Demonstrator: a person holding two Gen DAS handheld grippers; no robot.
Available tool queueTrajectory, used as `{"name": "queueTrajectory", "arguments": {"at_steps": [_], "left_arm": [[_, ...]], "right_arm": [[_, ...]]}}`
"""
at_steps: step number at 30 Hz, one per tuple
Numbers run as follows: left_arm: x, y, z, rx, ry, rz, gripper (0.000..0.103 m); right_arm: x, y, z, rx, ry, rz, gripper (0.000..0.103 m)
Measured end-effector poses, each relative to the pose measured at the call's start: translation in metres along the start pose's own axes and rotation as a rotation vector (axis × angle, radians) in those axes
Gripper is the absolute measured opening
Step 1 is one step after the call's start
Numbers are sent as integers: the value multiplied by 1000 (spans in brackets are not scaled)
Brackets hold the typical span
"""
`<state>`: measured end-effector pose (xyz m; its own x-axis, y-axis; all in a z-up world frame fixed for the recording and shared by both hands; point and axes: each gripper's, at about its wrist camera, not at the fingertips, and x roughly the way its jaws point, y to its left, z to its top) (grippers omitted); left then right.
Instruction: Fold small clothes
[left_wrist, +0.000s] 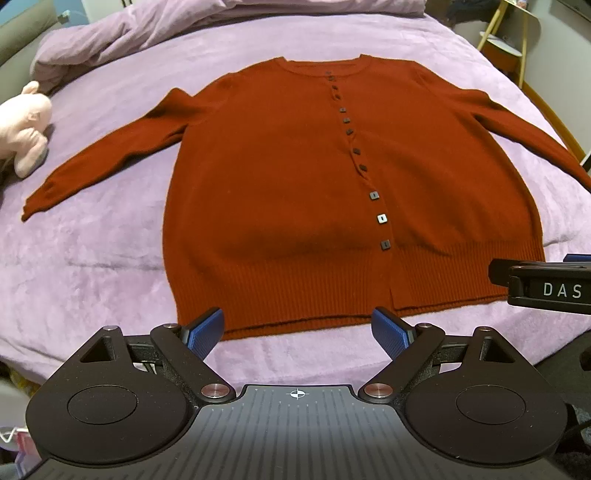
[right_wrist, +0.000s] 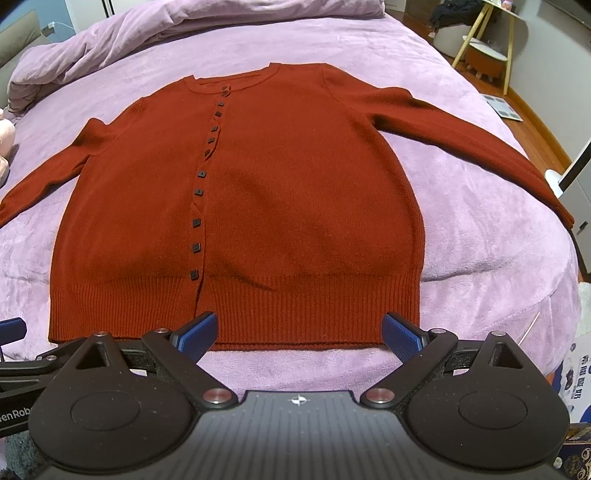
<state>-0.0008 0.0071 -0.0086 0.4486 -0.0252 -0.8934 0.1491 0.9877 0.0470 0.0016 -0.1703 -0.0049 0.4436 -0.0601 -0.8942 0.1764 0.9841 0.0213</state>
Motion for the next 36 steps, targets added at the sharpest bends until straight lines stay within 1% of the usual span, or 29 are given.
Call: {"name": "queueTrajectory", "arguments": {"at_steps": [20,36], "left_arm": [[1,-1,0,-3,8,2,91],[2,0,0,-6,21,-11,91]], "right_arm": [[0,1,0,6,4,3,96],[-1,1,2,4,2,3,96]]}}
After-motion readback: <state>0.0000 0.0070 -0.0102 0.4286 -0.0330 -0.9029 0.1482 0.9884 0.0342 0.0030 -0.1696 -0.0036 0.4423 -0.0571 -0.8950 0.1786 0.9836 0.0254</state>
